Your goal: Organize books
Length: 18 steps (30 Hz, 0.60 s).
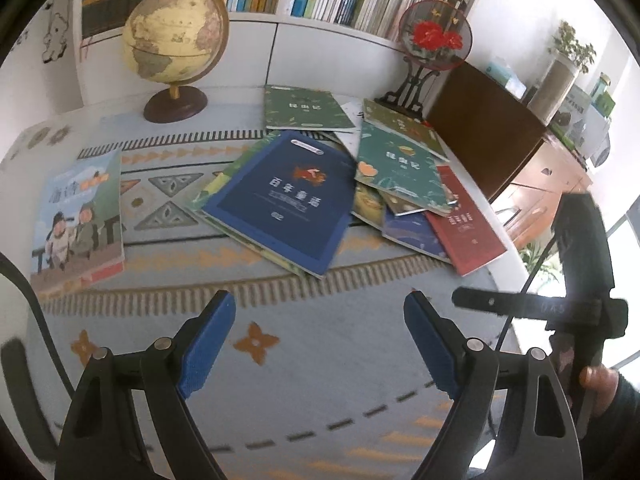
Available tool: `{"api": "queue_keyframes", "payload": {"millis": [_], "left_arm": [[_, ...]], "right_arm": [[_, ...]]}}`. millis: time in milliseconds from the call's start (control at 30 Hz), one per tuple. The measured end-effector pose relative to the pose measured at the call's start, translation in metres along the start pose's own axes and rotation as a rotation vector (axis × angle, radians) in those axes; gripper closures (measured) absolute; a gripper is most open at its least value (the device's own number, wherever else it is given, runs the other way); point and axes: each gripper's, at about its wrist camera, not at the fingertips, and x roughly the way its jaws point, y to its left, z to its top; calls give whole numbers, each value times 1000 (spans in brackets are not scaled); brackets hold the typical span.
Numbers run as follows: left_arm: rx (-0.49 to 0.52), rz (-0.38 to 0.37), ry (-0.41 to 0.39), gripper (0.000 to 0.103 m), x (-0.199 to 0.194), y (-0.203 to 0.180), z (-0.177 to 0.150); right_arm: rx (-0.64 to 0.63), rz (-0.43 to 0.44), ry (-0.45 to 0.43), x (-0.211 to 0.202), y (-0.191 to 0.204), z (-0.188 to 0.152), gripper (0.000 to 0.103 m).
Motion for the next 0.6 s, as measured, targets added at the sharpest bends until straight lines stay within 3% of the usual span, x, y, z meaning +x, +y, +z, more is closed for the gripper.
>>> {"api": "queue_keyframes", "payload": {"millis": [167,267,433,533,600], "left_arm": [[47,-31,34,18,26,14,26],[81,-104,60,18,49,6,54],[90,-193,75,19,98,-21,107],[48,-265,75,33,128,-35,127],[31,-263,105,39,154,-48,137]], "right_arm": [[-16,-42,-41,14,15,27,47],[-15,-88,-89,11,15,44,47],[-17,-235,-195,-11,-6,81,47],[16,-255,-204,-15,-34,103,47],[38,-249,-213,-16,-52,117,47]]}}
